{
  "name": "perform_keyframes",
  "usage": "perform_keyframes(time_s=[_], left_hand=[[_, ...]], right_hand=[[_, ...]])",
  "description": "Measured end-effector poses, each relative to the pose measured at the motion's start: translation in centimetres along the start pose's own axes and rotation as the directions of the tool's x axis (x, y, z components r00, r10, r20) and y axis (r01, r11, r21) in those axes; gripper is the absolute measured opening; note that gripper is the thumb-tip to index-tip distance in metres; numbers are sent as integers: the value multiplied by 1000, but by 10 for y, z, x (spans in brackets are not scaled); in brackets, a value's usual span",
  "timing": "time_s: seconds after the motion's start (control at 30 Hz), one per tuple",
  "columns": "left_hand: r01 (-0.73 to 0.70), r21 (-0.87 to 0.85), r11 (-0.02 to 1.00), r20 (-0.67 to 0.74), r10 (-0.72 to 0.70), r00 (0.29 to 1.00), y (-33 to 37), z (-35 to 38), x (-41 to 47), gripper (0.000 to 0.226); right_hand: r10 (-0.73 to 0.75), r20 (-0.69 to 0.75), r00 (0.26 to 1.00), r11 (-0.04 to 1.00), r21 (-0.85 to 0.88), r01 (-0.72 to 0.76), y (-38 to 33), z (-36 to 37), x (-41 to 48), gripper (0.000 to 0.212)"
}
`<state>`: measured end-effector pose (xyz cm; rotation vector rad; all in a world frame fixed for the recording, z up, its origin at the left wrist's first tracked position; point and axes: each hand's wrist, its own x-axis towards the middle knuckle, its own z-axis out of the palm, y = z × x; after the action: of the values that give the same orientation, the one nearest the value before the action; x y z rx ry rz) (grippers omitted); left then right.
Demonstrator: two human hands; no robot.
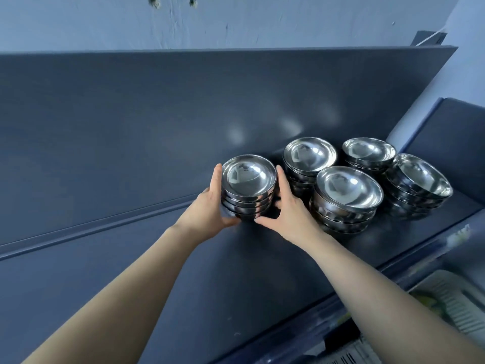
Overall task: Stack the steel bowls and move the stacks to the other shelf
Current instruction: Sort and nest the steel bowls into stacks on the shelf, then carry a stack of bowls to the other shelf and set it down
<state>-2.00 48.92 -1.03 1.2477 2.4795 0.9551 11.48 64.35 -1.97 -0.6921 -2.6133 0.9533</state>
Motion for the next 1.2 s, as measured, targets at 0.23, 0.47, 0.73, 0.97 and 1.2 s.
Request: perform_keyframes(time_s=[0.23,0.47,0.73,0.97,1.2], left_hand=[[-38,-110,993,-24,35,999,-2,3,4,114],[-50,-157,986,-73,38,997,-4,-20,-29,117],[46,-173,984,-231,-85,969,-6,-68,-114,114],[269,-162,949,-426,-313,849,-13,-101,-210,110],[467,-184,865,-577,-480,661,-35,-129,-327,115]], right_hand=[[-16,-54,998,994,111,22,3,9,1,122],[-80,-48,996,988,131,86,-19,10,-16,119],[-263,69,962,950,190,246,-78,30,-35,120],[-482,255,838,862,312,400,-142,75,-57,122],[-643,389,660,765,372,525,-223,138,-105,124]])
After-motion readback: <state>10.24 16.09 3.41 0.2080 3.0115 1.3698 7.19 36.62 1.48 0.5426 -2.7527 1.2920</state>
